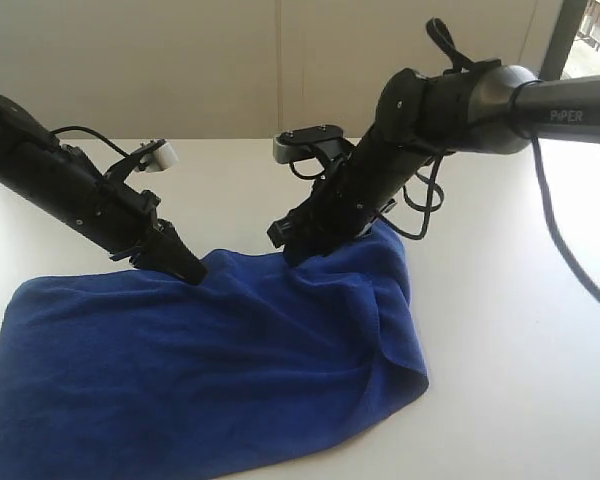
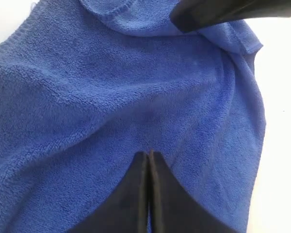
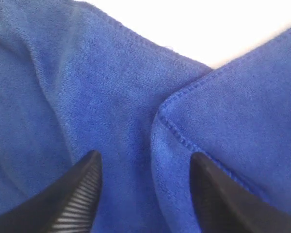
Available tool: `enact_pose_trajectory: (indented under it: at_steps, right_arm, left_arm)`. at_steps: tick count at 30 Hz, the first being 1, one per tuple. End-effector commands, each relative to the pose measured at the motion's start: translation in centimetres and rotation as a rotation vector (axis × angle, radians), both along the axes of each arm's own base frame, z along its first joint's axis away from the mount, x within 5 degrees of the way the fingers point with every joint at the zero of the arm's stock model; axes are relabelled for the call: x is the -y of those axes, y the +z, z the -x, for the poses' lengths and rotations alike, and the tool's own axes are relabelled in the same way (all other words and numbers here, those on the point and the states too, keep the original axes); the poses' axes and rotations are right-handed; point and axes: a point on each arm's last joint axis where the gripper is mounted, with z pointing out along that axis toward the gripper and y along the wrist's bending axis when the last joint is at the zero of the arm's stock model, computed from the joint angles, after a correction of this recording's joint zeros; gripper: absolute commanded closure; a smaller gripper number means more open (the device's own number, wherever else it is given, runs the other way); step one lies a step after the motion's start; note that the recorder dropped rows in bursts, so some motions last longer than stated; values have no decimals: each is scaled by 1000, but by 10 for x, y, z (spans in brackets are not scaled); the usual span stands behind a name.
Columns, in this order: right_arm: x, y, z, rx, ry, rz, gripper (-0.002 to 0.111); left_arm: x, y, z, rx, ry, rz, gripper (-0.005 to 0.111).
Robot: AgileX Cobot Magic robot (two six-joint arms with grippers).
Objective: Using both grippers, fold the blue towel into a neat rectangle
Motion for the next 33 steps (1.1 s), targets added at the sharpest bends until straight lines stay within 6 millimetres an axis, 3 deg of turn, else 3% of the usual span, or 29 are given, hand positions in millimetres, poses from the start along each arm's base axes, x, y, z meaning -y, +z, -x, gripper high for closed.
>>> enact_pose_trajectory:
  at_steps: [1, 5, 14, 23, 33]
  right_arm:
    - [11, 20, -1, 92, 38, 68, 51]
    - [23, 12, -4, 98, 40, 210, 51]
    - [26, -25, -7, -32, -26, 224, 51]
    - [58, -27, -12, -139, -150, 88, 51]
    - [60, -34, -13, -193, -151, -18, 54]
  left_arm:
    - [2, 1, 4, -20, -26, 10, 107]
    - [2, 1, 4, -21, -27, 11, 107]
    - [2, 1, 5, -25, -34, 11, 107]
    - [2, 1, 5, -27, -35, 11, 107]
    - [2, 1, 4, -24, -33, 10, 107]
